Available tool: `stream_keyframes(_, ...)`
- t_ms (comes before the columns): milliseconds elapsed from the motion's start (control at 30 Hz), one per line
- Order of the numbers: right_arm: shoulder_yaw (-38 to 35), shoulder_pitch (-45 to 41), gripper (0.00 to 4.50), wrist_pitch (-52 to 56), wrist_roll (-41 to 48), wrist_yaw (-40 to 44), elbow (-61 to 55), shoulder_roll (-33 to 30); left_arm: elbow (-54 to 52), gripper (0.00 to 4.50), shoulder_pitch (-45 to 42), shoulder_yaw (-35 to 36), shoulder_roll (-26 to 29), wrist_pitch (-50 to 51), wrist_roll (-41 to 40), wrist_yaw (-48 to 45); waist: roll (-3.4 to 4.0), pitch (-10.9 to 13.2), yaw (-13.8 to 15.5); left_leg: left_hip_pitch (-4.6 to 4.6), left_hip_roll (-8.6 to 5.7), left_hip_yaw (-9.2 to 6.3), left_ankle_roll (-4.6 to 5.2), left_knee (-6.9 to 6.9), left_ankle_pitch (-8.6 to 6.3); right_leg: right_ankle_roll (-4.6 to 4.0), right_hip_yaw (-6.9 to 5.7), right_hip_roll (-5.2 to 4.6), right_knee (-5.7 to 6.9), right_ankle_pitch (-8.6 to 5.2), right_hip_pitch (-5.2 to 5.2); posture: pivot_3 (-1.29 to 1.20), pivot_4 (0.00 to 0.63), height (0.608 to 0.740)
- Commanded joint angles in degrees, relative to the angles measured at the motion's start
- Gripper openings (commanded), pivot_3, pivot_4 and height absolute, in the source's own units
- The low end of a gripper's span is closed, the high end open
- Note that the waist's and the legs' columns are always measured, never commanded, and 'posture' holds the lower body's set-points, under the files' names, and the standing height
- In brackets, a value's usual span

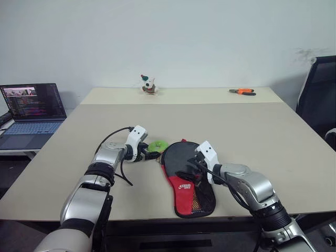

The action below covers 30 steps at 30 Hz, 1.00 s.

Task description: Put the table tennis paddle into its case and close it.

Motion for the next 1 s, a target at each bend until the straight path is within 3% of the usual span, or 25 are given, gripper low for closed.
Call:
stream_keyframes(33, -1.5, -1.3, 4.5, -0.8, -0.1, -0.3, -2.2, 0.3, 0.6, 2.94, -0.3, 1.0, -0.2, -0.3, 0.5, 0.0, 0.0, 0.0, 0.0, 0.0, 0.0, 0.0, 0.0, 0.0, 0.0, 0.0, 0.0, 0.0, 0.0, 0.0, 0.0, 0.0, 0.15, 0.74)
stream_keyframes(267, -0.8, -3.5, 4.5, -2.7, -2.3, -1.8, 0.1, 1.7, -0.7, 0.5, 0.5, 1.8, -0.9, 0.3, 0.1, -0.1, 0.0, 0.0, -0.1, 0.03, 0.0, 0.0, 0.0, 0.03, 0.0, 0.0, 0.01, 0.0, 0.07, 0.0, 0.0, 0.0, 0.15, 0.74)
stream_keyframes(333, 0.8, -4.1, 4.5, -4.4, -4.6, -2.5, 2.4, 2.4, -1.4, 0.02, 0.6, 2.0, -1.4, 0.6, 0.0, -0.1, -0.01, 0.0, -0.1, 0.05, 0.01, -0.01, -0.01, 0.03, 0.01, -0.01, 0.0, 0.01, 0.11, 0.0, 0.0, 0.0, 0.15, 0.74)
stream_keyframes(700, 6.1, -3.2, 4.5, -5.6, -12.1, -2.5, 11.9, 3.3, -2.6, 0.0, -2.1, 2.0, -2.9, 1.2, 1.0, 1.9, -0.05, 0.0, 0.0, 0.05, 0.0, -0.02, -0.01, 0.09, 0.01, 0.0, 0.0, 0.0, 0.1, 0.01, 0.04, 0.0, 0.15, 0.74)
stream_keyframes(1000, 5.7, -1.8, 4.5, -2.6, -12.2, -0.9, 13.7, 2.5, 11.9, 0.0, -12.7, -2.5, -5.1, -13.3, 11.7, 19.4, -0.31, -0.2, 0.1, 0.08, -0.02, -0.07, -0.01, 0.18, 0.01, 0.03, -0.06, 0.0, 0.14, 0.03, 0.13, 0.0, 0.15, 0.74)
